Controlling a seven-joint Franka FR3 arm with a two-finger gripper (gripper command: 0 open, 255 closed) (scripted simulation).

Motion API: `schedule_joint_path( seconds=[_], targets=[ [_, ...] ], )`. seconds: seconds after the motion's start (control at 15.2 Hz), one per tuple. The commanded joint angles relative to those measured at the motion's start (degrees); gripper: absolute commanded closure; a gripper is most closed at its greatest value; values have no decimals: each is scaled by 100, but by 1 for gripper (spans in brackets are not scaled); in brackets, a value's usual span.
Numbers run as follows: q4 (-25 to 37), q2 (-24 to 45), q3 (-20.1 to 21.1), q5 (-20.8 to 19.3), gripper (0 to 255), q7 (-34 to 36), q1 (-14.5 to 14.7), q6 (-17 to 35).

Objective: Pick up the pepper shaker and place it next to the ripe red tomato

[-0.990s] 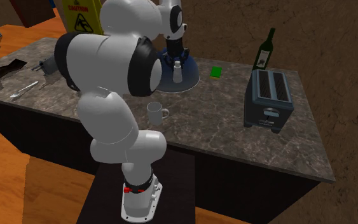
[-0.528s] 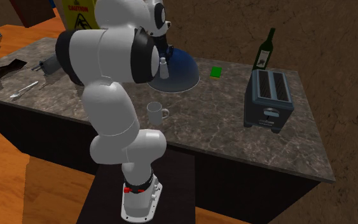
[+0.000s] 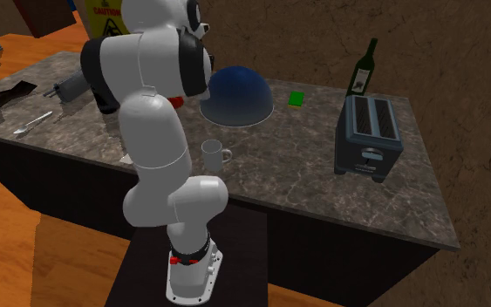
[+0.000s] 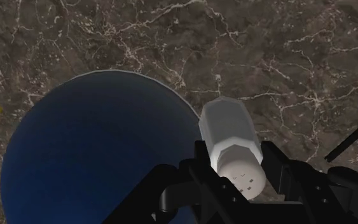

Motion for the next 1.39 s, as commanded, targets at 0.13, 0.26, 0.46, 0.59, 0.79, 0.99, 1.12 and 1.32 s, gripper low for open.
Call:
schedule_joint_path(
  seconds=[0.13,0.26,0.46,0.59,0.79,0.99,1.12,1.32],
  targets=[
    [703,558,195,59,255,362,192,-183],
    [1101,866,284,77,255,541,293,-291],
    [1780,1369,400,93,255,795,444,-491],
    [2257,1709,464,97,255,943,538,-643],
    [2012,1699,463,93,255,962,538,-409],
    [1791,1706,463,88,255,981,537,-182],
    [1651,1715,463,85,255,994,537,-32],
    [1454,1740,462,80,255,1012,536,188]
  ],
)
